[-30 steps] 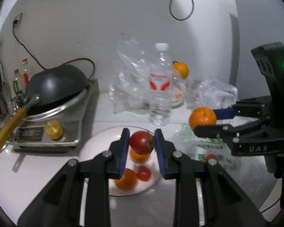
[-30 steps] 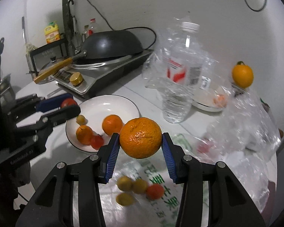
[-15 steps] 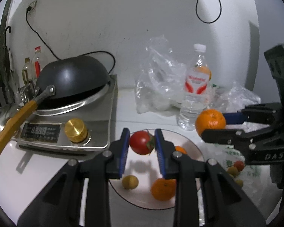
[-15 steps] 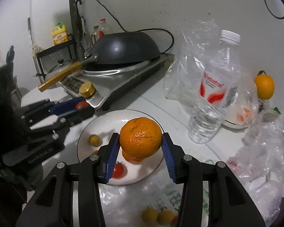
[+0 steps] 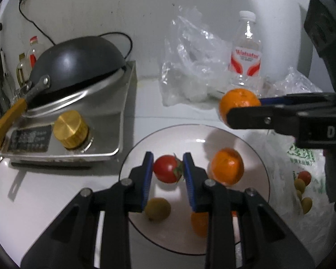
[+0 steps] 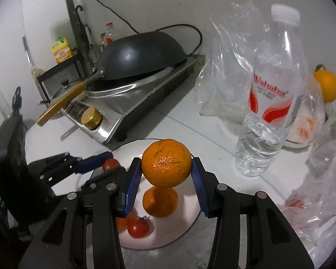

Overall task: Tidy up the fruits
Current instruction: 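Carry the tomato and mandarin over the white plate and lower them, then open both tools over the plate and move them back toward the bag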

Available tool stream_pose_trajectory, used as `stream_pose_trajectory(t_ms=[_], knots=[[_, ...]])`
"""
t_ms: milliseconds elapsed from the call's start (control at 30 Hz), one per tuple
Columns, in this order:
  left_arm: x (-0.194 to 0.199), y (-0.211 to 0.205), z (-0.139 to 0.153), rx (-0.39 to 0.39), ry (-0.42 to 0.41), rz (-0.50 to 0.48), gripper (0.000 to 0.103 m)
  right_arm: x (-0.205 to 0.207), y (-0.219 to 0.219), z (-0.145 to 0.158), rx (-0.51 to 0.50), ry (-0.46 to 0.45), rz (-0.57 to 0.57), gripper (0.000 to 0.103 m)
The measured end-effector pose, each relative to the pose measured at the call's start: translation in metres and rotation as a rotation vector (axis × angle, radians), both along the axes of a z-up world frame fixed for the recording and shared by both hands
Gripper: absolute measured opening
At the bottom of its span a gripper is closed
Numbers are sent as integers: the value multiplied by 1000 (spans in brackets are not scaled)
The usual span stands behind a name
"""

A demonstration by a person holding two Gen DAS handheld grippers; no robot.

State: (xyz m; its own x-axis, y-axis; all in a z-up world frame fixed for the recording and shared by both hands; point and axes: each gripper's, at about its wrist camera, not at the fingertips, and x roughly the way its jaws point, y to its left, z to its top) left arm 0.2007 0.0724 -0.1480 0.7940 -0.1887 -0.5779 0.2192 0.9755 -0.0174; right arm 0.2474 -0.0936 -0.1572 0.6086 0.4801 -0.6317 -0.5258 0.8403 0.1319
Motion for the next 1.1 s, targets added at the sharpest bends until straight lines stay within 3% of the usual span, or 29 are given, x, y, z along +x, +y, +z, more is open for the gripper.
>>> stream_pose_trajectory(t_ms=[467,633,733,1100], knots=[[-1,21,4,-98,-15,38,34,29,34,-31,-15,95,-7,48],[-2,26,5,-122,-19,37,36,23,41,-31,-72,37,-3,54],[-6,28,6,-133,-18,37,44,22,38,-29,-66,34,-16,54],[-26,23,12,-98,-51,39,44,-1,20,-10,-102,-26,-54,54]])
